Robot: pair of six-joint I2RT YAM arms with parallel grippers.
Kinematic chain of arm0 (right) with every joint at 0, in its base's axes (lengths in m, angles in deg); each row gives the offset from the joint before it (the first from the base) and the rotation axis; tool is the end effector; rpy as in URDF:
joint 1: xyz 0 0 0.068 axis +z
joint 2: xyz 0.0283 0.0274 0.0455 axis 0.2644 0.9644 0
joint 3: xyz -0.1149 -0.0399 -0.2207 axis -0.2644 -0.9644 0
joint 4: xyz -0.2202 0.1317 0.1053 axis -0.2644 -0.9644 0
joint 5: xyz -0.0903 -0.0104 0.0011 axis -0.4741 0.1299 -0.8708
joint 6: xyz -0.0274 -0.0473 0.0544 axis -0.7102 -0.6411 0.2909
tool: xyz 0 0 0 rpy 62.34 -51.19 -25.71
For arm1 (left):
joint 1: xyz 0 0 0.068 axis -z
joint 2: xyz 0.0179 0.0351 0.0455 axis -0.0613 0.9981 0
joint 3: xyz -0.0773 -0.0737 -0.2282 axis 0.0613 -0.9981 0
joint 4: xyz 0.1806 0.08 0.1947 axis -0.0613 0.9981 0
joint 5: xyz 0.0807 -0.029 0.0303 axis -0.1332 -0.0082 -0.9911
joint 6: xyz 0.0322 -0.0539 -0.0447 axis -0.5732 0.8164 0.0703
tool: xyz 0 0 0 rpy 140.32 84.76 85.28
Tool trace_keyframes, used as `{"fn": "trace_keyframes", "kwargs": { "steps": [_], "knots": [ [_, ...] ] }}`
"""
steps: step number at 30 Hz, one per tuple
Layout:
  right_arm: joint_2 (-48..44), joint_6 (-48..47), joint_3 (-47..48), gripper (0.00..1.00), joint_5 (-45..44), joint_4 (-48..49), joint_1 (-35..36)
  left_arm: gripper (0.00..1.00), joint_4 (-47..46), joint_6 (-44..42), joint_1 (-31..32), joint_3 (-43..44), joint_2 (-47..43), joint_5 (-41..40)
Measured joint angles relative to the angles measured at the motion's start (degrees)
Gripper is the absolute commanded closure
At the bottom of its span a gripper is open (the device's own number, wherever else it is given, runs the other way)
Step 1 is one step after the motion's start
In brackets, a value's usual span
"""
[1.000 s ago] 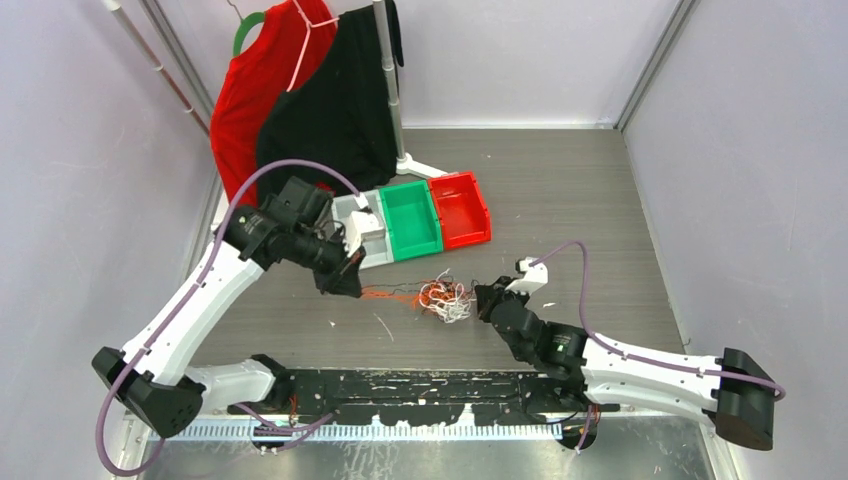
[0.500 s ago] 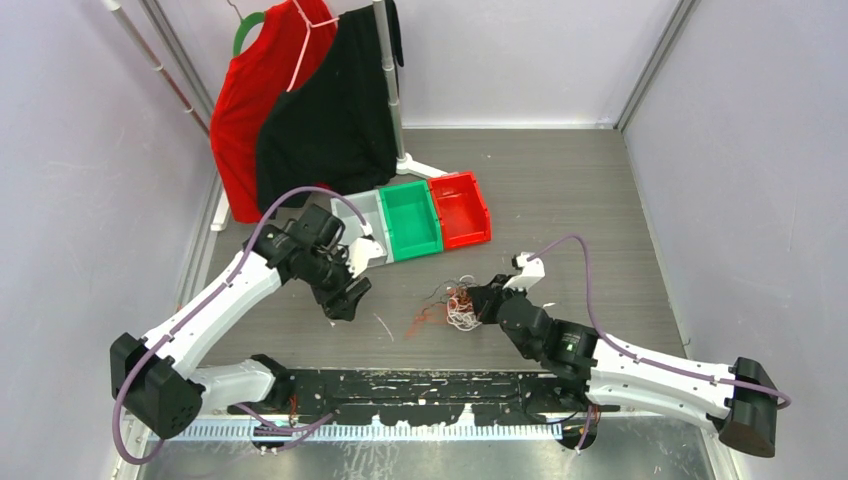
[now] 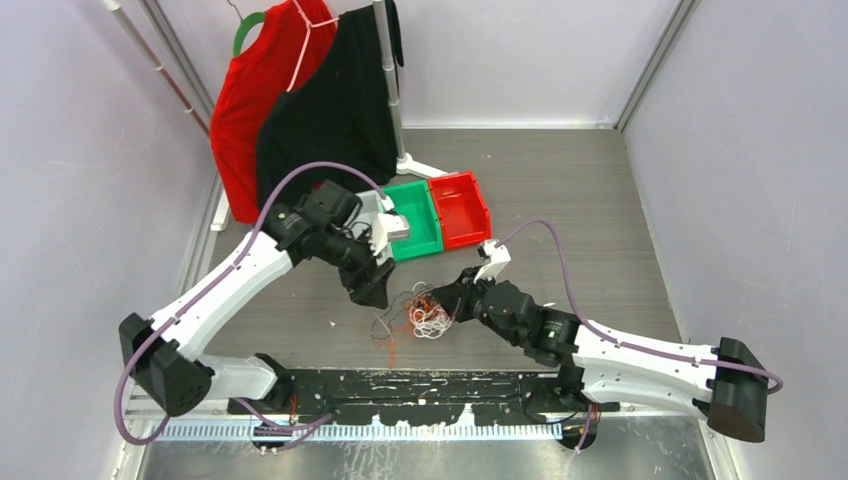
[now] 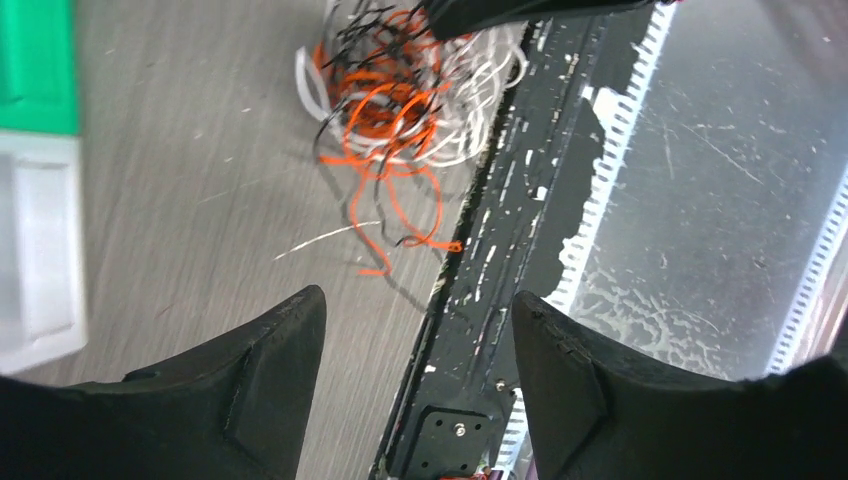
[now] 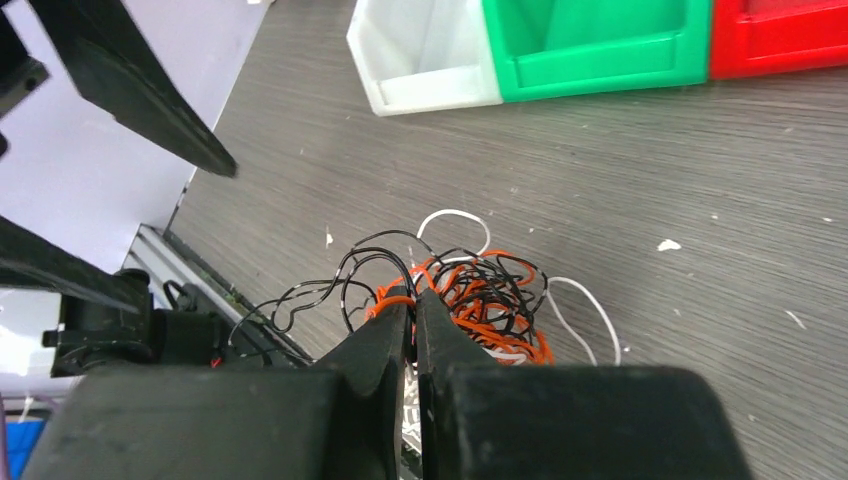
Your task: Untangle the cables
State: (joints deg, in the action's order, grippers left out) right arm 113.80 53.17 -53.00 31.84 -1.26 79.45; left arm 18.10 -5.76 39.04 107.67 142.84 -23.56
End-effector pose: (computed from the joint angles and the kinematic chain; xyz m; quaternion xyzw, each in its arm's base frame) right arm 0.1320 0.2160 0.2076 -0.0406 0.7987 0.3728 0.4706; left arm 0.2005 -0.1890 0.2854 0.4664 0.8012 -0.3253 0.1862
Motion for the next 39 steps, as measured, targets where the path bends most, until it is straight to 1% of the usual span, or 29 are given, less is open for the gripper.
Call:
{"fn": "trace_keyframes", "kwargs": {
  "steps": [4, 8, 20, 21, 25, 32, 33, 35, 39],
  "knots": [
    [3.1, -0.3, 2.0, 0.99, 3.0, 1.2, 0.0, 0.33, -0.5, 0.5, 4.2, 1.0, 4.0, 1.0],
    [4.6, -0.3, 3.1, 0.99, 5.5, 2.4, 0.0, 0.38, -1.2, 0.7, 7.1, 1.0, 5.7, 0.5],
    [5.8, -0.3, 3.4, 0.99, 7.9, 4.1, 0.0, 0.48, -4.5, 1.8, 8.7, 0.8, 7.2, -1.1],
    [6.1, -0.2, 3.4, 0.99, 8.1, 4.3, 0.0, 0.5, -4.7, 1.8, 8.7, 0.8, 7.4, -1.1],
    [7.3, 0.0, 3.4, 0.99, 8.3, 4.6, 0.0, 0.7, -5.5, 1.7, 8.8, 0.6, 8.7, -1.1],
    [7.0, 0.4, 3.5, 0.99, 6.6, 4.4, 0.0, 0.97, -4.9, 0.5, 8.8, 0.6, 10.0, -1.2],
    [6.5, 0.5, 3.5, 0.99, 6.1, 4.3, 0.0, 0.99, -4.7, 0.2, 8.8, 0.6, 9.9, -1.6],
    [5.3, 0.5, 3.5, 0.99, 4.8, 4.0, 0.0, 1.0, -4.5, 0.2, 8.8, 0.6, 9.6, -2.8],
    [4.0, 0.4, 3.3, 0.92, 2.6, 3.6, 0.0, 1.0, -3.5, 0.3, 8.8, 1.1, 7.3, -5.6]
  ]
}}
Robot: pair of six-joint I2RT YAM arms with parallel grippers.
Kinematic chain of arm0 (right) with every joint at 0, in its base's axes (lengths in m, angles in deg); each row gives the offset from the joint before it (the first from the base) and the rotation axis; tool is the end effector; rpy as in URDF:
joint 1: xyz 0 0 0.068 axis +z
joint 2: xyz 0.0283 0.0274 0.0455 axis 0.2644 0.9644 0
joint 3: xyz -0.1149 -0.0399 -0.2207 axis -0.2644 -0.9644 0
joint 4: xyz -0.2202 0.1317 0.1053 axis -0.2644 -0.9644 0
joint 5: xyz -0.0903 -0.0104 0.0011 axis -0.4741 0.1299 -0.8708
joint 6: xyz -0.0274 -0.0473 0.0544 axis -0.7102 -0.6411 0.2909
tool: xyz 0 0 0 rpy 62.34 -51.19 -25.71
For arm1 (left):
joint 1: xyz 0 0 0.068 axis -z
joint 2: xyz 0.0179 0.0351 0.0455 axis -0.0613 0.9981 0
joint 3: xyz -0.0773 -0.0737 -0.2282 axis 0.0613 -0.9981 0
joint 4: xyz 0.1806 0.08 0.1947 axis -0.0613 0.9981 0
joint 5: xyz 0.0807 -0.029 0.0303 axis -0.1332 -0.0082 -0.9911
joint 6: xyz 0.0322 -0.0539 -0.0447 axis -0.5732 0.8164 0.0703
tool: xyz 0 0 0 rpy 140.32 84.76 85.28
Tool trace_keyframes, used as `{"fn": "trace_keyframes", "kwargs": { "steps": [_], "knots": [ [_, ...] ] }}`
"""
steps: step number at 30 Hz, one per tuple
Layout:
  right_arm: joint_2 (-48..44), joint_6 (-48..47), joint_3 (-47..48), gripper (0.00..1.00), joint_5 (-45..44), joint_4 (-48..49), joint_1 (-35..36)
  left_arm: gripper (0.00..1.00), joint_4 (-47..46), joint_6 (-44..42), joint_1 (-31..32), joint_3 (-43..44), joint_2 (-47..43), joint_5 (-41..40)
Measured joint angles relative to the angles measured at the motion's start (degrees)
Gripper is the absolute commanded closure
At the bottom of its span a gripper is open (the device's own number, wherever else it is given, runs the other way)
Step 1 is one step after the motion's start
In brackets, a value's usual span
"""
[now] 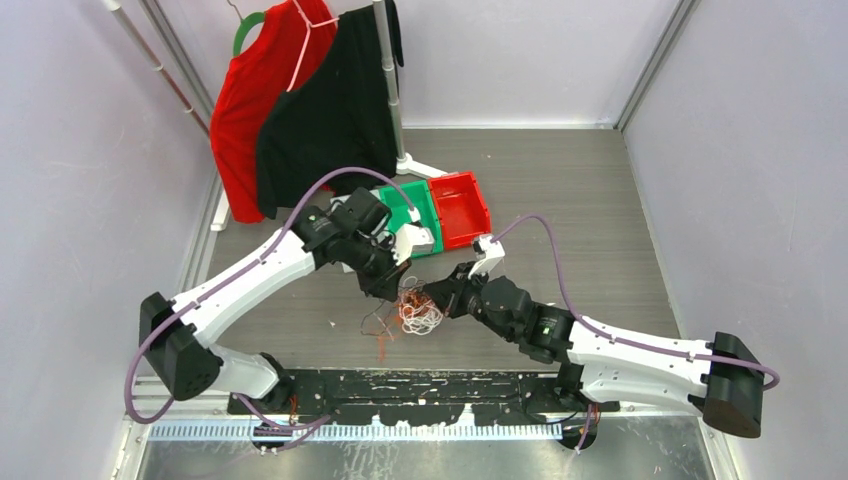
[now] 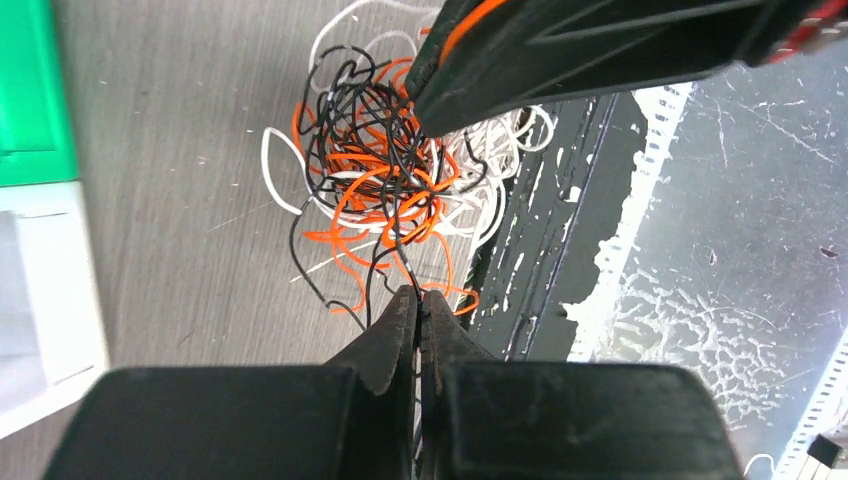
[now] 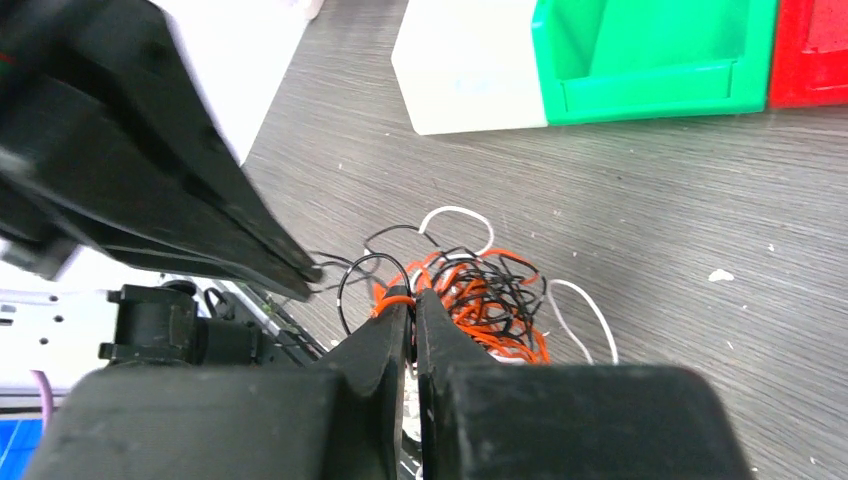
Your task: Untangle the cables
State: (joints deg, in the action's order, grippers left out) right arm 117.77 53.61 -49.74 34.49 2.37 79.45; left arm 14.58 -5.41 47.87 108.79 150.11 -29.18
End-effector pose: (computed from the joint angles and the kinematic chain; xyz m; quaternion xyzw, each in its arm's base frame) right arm 0.1361 0.2309 0.2214 -0.0452 0.7854 0.4051 0.4658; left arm 0.1946 -0.2348 0.2584 0.5184 0.7891 -0.2917 0.1530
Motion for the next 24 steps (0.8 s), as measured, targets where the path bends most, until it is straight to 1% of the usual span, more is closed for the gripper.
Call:
{"fn": "trace_keyframes", "kwargs": {
  "steps": [2, 5, 6, 7, 8, 10, 15, 20, 24],
  "knots": [
    [-0.2, 0.0, -0.6, 0.87, -0.9, -0.1, 0.0, 1.0, 0.7, 0.3, 0.0, 1.2, -1.2, -0.8],
    [-0.2, -0.6, -1.1, 0.75, -1.7, -0.2, 0.2, 1.0, 0.9, 1.7, 0.2, 3.6, -2.3, -1.1],
    [-0.2, -1.0, -1.2, 0.66, -1.9, -0.4, 0.2, 1.0, 1.1, 2.2, 0.2, 4.2, -2.7, -1.2],
    [-0.2, -1.7, -1.2, 0.5, -2.2, -0.7, 0.2, 1.0, 1.2, 2.7, 0.2, 4.5, -3.0, -1.2],
    [-0.1, -2.4, -1.3, 0.4, -2.4, -1.1, 0.2, 1.0, 1.6, 3.1, 0.2, 4.8, -3.3, -1.2],
    [0.0, -3.8, -1.4, 0.32, -2.5, -1.9, 0.2, 1.0, 2.0, 4.0, 0.2, 4.9, -3.7, -1.2],
    [-1.4, -8.8, -1.3, 0.22, -2.2, -5.2, 0.2, 1.0, 2.4, 5.0, 0.2, 4.9, -3.8, -1.6],
    [-5.7, -11.6, -1.0, 0.19, -0.5, -2.7, 0.1, 1.0, 2.4, 5.9, 0.2, 4.9, -3.8, -1.6],
    [-1.9, -12.4, 0.1, 0.18, 2.6, 1.4, 0.1, 1.0, 4.3, 5.9, 0.2, 6.1, -3.7, -1.7]
  ]
}}
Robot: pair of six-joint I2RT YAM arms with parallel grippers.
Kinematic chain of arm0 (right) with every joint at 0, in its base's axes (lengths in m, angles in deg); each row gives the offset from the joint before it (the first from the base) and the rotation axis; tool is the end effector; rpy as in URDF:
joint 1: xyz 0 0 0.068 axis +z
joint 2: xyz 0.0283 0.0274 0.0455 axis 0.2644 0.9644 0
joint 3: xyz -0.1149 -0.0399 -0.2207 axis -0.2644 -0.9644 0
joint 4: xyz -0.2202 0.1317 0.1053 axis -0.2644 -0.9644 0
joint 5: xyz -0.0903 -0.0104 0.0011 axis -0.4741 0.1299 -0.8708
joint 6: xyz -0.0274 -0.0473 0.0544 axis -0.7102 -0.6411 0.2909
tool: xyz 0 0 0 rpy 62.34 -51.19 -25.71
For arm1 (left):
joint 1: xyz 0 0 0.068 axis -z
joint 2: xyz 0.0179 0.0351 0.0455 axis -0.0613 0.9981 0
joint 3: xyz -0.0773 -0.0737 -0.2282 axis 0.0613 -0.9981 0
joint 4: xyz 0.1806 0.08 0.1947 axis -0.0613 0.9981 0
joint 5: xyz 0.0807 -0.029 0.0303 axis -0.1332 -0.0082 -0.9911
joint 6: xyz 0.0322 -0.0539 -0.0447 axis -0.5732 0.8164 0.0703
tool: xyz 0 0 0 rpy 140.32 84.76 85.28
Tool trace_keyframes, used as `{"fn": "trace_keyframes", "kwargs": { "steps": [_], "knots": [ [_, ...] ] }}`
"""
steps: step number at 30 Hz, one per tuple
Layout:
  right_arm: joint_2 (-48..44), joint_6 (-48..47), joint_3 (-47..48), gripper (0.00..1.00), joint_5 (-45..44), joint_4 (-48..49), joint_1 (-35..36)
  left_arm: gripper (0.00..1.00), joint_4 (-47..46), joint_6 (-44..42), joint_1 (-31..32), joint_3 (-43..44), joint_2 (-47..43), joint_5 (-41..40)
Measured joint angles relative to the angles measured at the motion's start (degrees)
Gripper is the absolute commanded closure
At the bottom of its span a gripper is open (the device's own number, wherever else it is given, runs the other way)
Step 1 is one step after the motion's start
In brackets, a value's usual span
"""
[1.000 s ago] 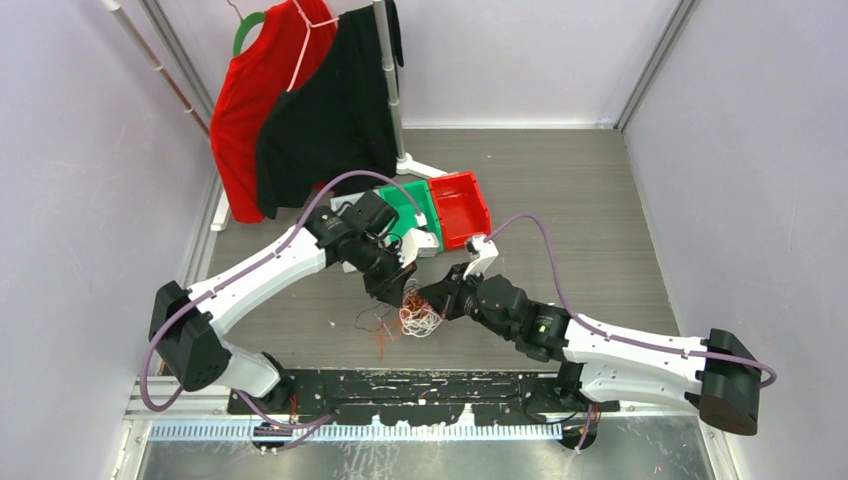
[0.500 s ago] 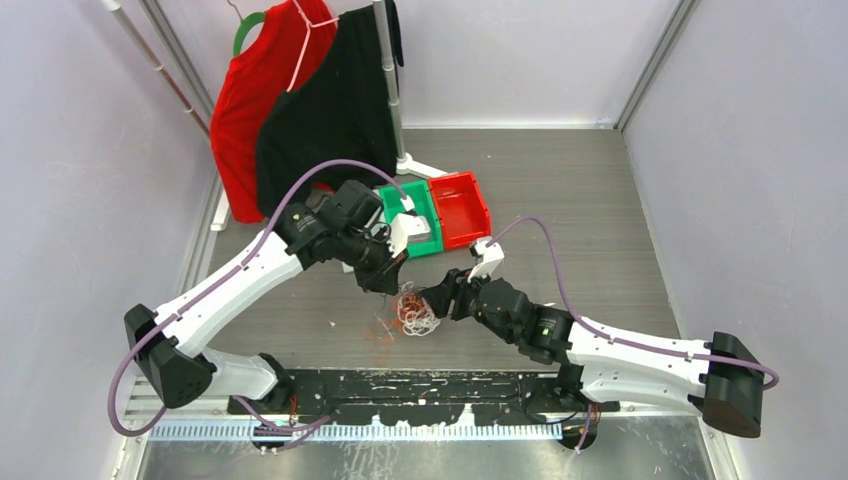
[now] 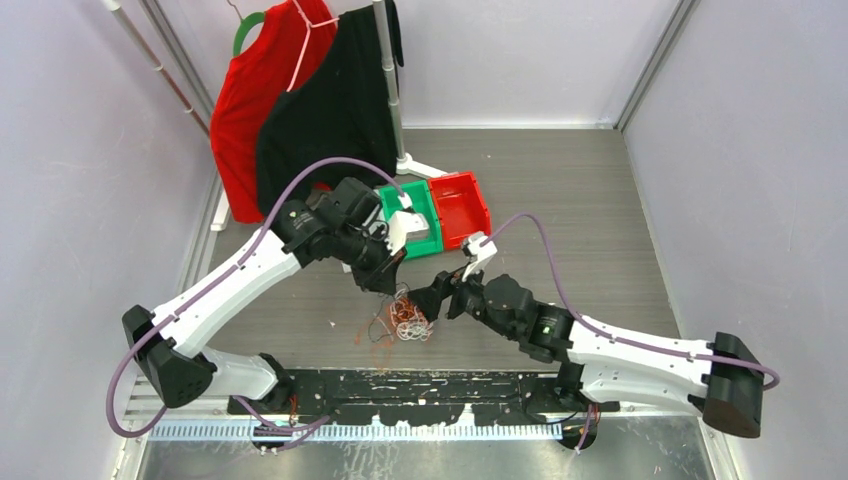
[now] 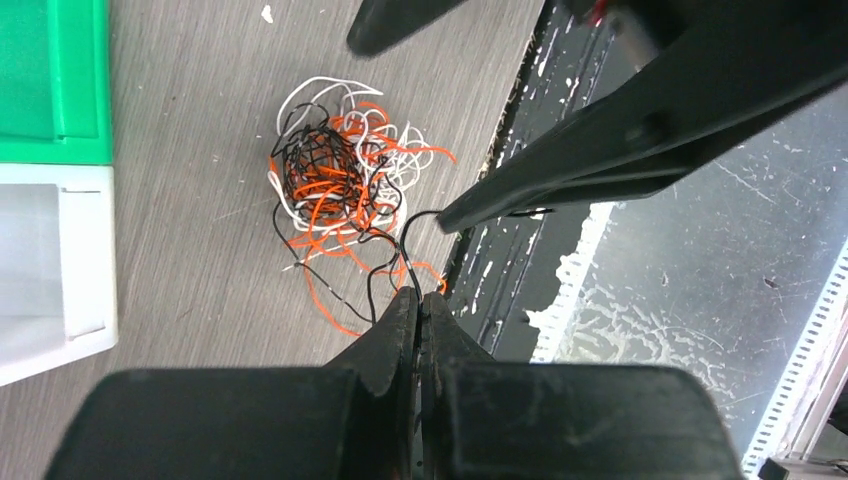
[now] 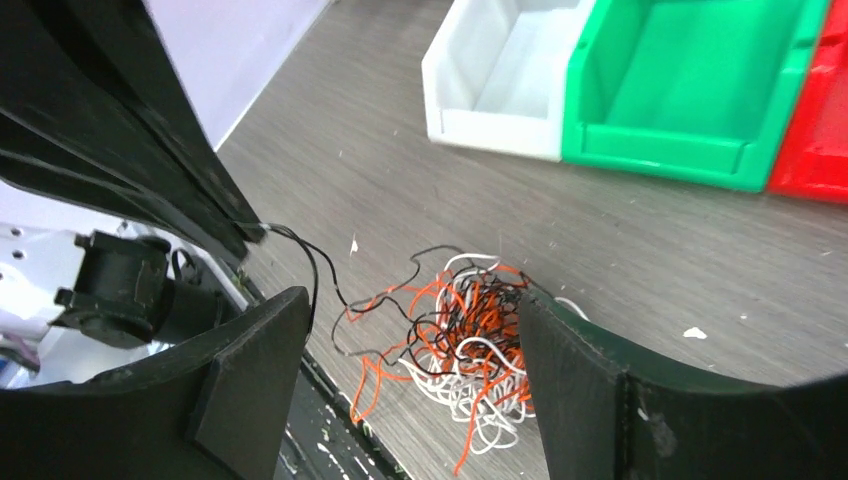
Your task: Untangle the cables
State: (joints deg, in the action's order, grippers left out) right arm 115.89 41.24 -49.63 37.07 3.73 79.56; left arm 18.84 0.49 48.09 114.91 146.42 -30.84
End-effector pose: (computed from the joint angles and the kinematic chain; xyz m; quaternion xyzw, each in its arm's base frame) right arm 0.1322 0.2306 0.2332 -0.1357 0.7582 0.3850 0.5084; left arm 0.1865 -0.2262 0.3059 0.4819 0.8028 -0.2977 0.1864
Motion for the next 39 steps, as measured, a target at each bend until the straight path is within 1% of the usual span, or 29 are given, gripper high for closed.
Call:
{"fn": "trace_keyframes", "kwargs": {
  "steps": [3, 6, 12, 16, 21, 25, 28, 35, 39],
  "knots": [
    [4.3, 0.0, 0.0, 0.18, 2.5, 3.5, 0.0, 1.0, 2.4, -0.3, 0.0, 3.7, 0.4, 0.0],
    [7.2, -0.2, -0.1, 0.18, 4.4, 7.4, 0.2, 1.0, 4.6, -0.7, 0.0, 9.5, 1.2, -0.2],
    [12.4, -2.0, 0.1, 0.18, 6.3, 16.2, 0.3, 1.0, 8.5, -1.3, 0.0, 18.7, 2.4, -0.1],
    [18.6, -3.0, 2.4, 0.22, 6.3, 19.6, 0.4, 1.0, 11.5, -1.3, 0.2, 23.2, 3.8, 0.3],
    [24.7, -3.1, 4.7, 0.32, 5.5, 23.6, 0.5, 1.0, 14.1, -1.3, 0.5, 28.3, 5.3, 1.0],
    [27.5, -2.1, 5.4, 0.33, 5.3, 25.8, 0.6, 1.0, 15.4, -1.3, 0.8, 32.2, 6.0, 1.4],
    [29.4, -1.2, 5.4, 0.31, 5.3, 27.6, 0.6, 1.0, 16.2, -1.4, 0.9, 36.3, 7.2, 2.0],
    [36.6, -0.1, 5.4, 0.31, 5.2, 31.4, 1.5, 1.0, 15.5, -2.0, 1.1, 49.6, 10.4, 4.0],
    [38.8, 0.5, 4.9, 0.31, 5.0, 32.4, 1.8, 1.0, 11.6, -2.7, 1.4, 51.5, 8.9, 4.1]
  ]
}}
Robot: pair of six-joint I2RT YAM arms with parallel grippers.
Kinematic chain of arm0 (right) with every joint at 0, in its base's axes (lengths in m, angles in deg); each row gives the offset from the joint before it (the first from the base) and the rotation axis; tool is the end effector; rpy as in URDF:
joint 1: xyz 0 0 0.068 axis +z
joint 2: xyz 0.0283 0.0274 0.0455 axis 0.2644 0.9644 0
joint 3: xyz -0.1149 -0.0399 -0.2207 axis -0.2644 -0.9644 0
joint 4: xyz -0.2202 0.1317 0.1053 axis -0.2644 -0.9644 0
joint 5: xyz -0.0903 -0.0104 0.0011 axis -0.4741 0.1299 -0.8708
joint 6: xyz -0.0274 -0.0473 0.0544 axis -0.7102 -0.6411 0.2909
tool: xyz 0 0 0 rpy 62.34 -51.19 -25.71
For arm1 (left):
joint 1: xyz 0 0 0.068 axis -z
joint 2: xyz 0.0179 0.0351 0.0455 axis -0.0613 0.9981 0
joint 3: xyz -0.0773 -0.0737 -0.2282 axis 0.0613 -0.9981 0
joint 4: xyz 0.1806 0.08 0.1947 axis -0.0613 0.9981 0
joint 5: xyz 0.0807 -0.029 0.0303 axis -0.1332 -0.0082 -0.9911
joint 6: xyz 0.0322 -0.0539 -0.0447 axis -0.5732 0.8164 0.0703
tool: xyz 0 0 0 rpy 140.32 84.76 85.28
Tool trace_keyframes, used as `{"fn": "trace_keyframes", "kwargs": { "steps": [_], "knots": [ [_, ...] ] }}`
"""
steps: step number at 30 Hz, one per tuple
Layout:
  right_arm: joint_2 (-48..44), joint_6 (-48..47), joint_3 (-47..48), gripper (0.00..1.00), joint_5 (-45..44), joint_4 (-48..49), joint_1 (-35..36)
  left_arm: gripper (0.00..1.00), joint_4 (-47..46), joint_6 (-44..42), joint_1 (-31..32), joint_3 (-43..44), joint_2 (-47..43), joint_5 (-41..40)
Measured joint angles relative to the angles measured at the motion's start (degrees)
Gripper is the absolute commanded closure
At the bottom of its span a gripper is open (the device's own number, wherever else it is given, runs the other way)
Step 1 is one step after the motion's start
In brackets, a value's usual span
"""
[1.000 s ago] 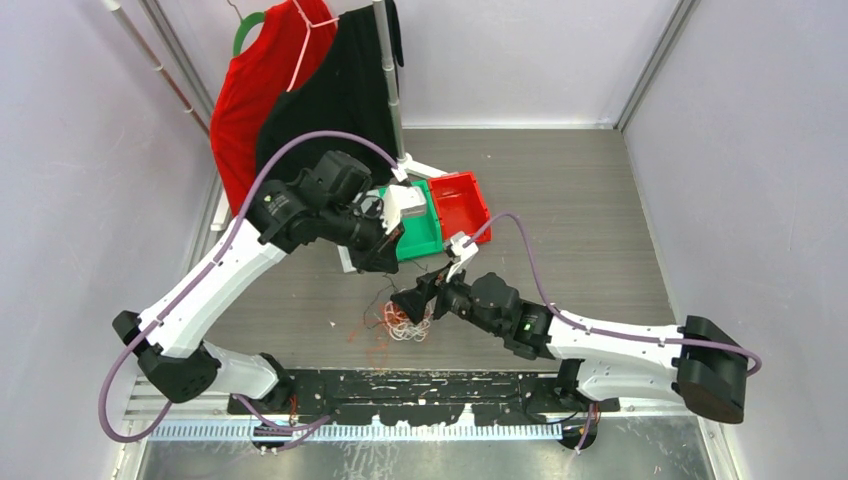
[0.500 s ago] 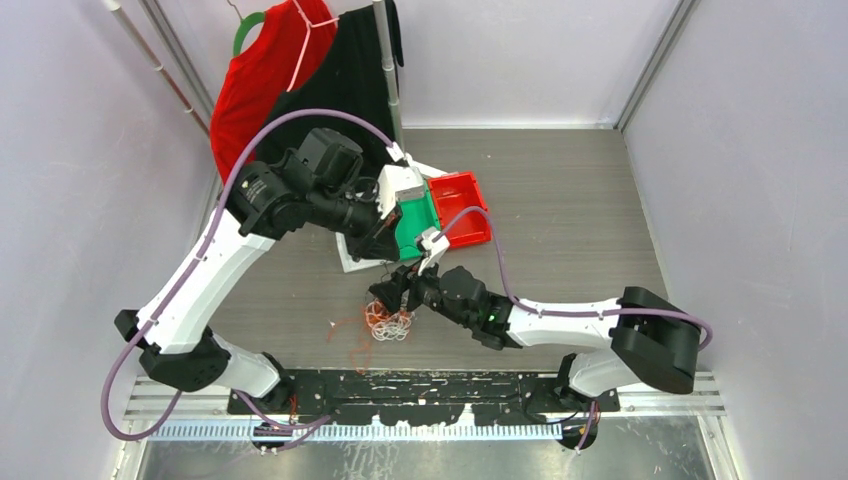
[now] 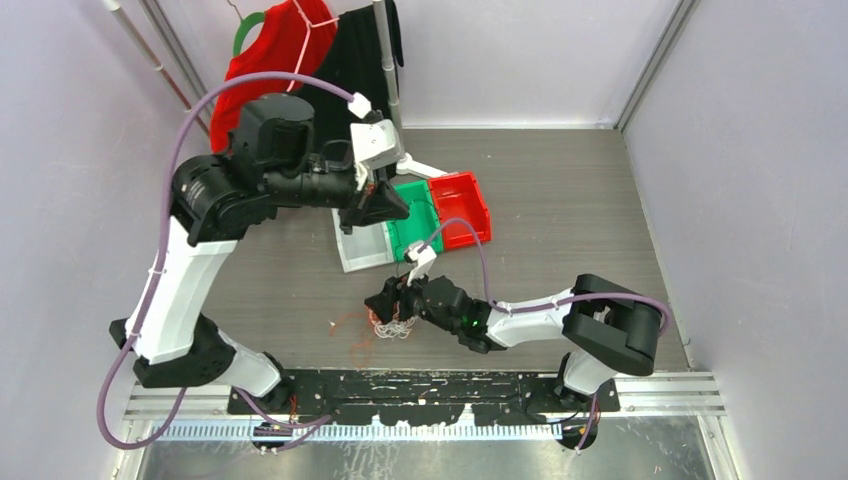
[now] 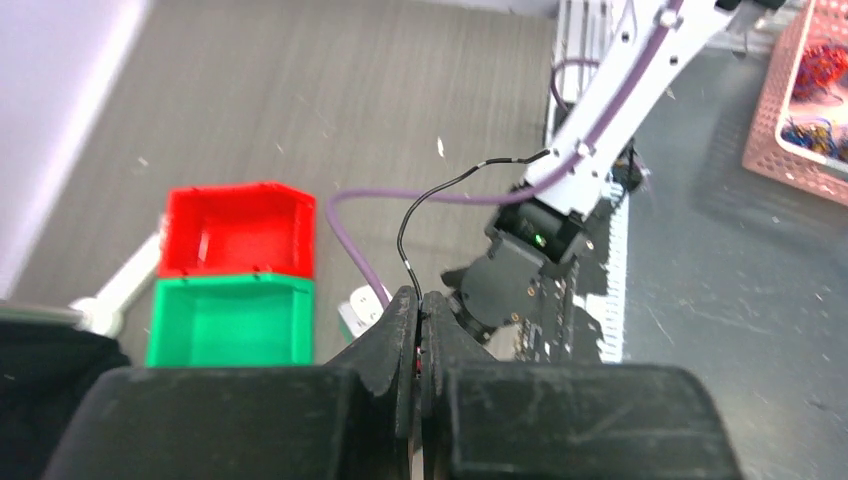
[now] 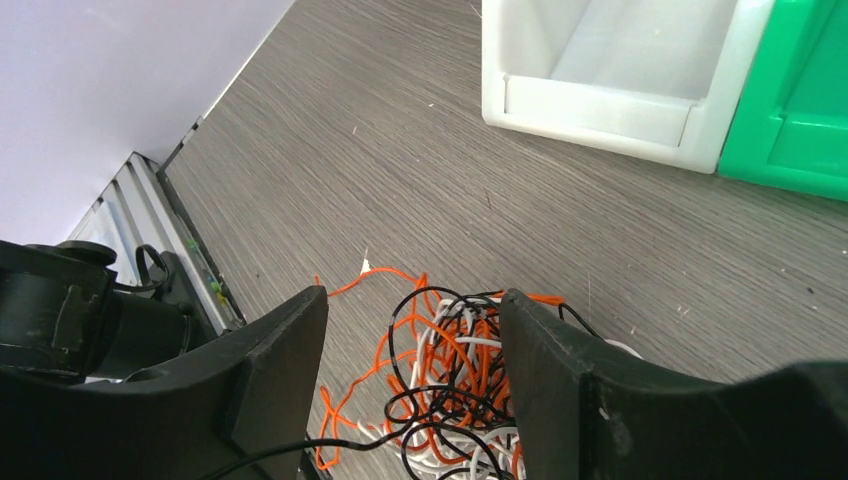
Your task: Untangle the cables
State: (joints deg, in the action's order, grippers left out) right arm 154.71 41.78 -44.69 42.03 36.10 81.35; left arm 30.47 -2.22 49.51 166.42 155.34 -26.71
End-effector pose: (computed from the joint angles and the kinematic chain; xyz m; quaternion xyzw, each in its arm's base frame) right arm 0.1542 0.3139 0.1439 -0.1747 0.7599 0.4116 0.4718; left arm 0.1553 -0.2102 0.5226 0.5224 0.6488 -0.3679 0.4132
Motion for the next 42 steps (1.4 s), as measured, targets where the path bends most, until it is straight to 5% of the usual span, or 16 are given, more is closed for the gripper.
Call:
{"fn": "trace_keyframes", "kwargs": {
  "steps": [15, 32, 42],
  "knots": [
    [0.3, 2.6, -8.9, 0.31, -4.0, 3.3, 3.0, 1.0, -24.9, -3.3, 0.1, 0.4, -9.4, -15.9],
    [-4.2, 3.0, -12.1, 0.31, -8.2, 2.1, 3.3, 1.0, -48.7, -6.6, 0.1, 6.7, -9.8, -23.8],
    [-13.7, 1.6, -13.3, 0.22, -9.5, -3.8, 3.4, 1.0, -51.2, -5.6, 0.1, -5.7, -17.9, -24.2]
  ]
}}
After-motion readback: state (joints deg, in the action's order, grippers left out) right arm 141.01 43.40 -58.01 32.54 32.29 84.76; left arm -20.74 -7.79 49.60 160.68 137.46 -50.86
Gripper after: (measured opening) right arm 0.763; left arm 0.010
